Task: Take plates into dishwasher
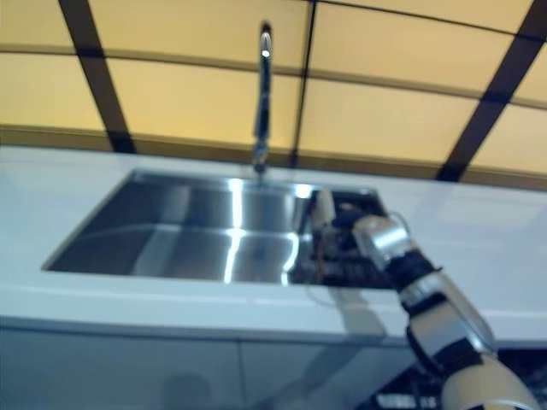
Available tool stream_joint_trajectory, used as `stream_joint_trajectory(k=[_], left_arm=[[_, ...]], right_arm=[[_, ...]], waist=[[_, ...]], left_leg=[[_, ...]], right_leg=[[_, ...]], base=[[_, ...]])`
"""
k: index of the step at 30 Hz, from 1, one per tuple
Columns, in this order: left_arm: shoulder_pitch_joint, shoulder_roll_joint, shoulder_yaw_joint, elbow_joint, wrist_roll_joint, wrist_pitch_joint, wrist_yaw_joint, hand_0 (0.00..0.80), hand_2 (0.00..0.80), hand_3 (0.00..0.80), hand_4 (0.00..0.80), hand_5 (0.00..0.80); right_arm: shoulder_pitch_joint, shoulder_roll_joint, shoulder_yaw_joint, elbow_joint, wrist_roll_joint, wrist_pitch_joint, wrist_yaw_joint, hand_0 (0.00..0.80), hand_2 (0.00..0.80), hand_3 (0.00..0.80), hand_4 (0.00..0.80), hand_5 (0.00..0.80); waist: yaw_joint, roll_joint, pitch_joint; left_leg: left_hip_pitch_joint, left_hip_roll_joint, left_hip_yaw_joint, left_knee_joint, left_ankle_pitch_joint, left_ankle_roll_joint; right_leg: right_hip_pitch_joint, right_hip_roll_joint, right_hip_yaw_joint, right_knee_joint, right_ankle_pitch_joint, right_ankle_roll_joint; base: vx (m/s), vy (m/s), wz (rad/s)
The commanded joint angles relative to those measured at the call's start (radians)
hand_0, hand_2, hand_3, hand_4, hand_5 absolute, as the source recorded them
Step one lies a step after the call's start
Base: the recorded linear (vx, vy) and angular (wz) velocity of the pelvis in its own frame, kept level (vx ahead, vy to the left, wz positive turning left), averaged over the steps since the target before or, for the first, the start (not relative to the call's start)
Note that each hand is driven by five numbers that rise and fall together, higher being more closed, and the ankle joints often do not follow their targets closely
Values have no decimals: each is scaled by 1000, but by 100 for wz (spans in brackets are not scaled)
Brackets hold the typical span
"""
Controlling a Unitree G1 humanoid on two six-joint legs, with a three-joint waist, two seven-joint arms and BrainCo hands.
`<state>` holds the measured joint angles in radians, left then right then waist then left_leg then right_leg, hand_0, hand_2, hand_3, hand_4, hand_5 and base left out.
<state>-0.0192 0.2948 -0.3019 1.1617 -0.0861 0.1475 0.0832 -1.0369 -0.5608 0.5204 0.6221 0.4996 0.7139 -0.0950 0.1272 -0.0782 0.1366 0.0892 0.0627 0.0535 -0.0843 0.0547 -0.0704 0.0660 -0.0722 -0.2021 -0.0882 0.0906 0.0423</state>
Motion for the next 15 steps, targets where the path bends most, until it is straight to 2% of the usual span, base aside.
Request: stream_joint_trajectory(k=[1, 15], left_arm=[[-50, 13, -57, 61, -12, -5, 12, 0, 0, 0, 0, 0], [-50, 20, -53, 45, -78, -27, 44, 0, 0, 0, 0, 0]], right_arm=[[-142, -25, 42, 60, -43, -47, -10, 0, 0, 0, 0, 0], [-166, -26, 57, 77, -47, -19, -48, 0, 0, 0, 0, 0]], waist=[[23, -46, 8], [40, -37, 75]], left_leg=[[-3, -34, 9, -3, -26, 18], [-40, -36, -10, -3, -16, 20]], right_leg=[[45, -44, -19, 8, -16, 58], [8, -51, -21, 16, -8, 58]], base=[[30, 12, 0], [-20, 5, 2]])
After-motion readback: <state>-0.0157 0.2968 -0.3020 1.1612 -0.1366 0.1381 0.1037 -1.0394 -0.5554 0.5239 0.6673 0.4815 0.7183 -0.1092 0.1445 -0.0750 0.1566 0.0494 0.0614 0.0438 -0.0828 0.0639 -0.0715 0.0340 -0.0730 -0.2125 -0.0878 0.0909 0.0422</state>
